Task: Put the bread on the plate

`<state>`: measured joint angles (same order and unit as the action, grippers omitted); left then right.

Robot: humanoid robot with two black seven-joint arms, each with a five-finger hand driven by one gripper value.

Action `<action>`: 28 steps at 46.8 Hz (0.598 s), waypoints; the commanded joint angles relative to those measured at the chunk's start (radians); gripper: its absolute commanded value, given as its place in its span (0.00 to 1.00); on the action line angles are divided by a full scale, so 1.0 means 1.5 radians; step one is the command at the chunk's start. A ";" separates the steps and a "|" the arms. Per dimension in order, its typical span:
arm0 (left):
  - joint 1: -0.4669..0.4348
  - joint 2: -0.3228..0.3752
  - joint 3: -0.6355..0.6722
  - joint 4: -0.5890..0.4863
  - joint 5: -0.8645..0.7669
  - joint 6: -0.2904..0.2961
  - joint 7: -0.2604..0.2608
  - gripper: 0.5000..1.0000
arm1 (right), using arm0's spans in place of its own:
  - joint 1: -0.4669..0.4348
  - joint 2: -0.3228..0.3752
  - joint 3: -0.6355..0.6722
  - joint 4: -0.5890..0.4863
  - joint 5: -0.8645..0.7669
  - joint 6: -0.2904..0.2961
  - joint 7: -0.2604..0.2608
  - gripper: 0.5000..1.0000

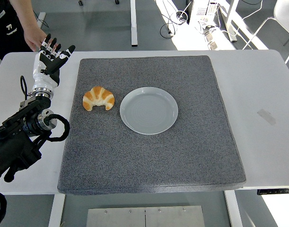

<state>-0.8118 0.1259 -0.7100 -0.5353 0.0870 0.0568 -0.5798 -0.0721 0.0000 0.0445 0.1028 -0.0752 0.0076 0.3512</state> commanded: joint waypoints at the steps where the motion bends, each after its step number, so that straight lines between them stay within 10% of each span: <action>1: 0.000 0.001 0.000 0.000 -0.001 0.000 0.000 0.95 | 0.000 0.000 0.000 0.000 0.000 0.000 0.000 1.00; 28: -0.030 0.041 0.032 -0.003 0.012 -0.001 0.042 0.92 | 0.000 0.000 0.000 0.000 0.000 0.000 0.000 1.00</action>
<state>-0.8401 0.1775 -0.6936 -0.5390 0.1032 0.0539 -0.5494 -0.0721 0.0000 0.0447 0.1028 -0.0752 0.0077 0.3516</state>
